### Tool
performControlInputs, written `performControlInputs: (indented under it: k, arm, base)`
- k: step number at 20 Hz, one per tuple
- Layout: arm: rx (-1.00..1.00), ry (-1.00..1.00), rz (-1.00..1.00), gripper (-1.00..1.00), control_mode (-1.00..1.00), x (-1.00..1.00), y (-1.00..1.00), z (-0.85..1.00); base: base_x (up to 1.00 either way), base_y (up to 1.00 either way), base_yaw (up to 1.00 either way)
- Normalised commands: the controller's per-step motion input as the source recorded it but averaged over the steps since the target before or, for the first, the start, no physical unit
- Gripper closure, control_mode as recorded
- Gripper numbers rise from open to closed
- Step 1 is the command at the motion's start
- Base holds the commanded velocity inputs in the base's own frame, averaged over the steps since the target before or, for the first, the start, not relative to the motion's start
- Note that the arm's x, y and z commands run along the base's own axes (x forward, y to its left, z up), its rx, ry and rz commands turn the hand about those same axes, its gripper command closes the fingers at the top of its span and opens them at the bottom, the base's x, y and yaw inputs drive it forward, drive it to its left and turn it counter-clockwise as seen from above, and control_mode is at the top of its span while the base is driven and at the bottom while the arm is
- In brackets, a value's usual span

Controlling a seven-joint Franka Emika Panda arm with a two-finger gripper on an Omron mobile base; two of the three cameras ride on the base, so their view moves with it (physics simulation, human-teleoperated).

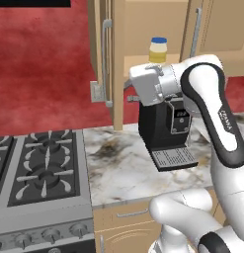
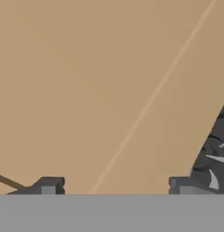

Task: The dining table condiment station is running low on mayonnaise. Refill the condiment station by opening the cabinet and taking the mayonnaise from the cabinet and placing it on the dining table.

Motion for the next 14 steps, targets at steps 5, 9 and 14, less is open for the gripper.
performControlInputs:
  k: [5, 9, 14]
  arm:
    - [-0.17, -0.06, 0.00, -1.00, -1.00, -0.10, -0.23, -0.07]
    - [-0.25, -0.34, -0.03, -1.00, -1.00, -0.47, -0.96, 0.00]
    - [-0.27, -0.36, -0.16, -1.00, -1.00, -0.38, -1.00, 0.00]
  base:
    - [0.00, 0.00, 0.00]
    - [0.00, 0.00, 0.00]
    - [0.00, 0.00, 0.00]
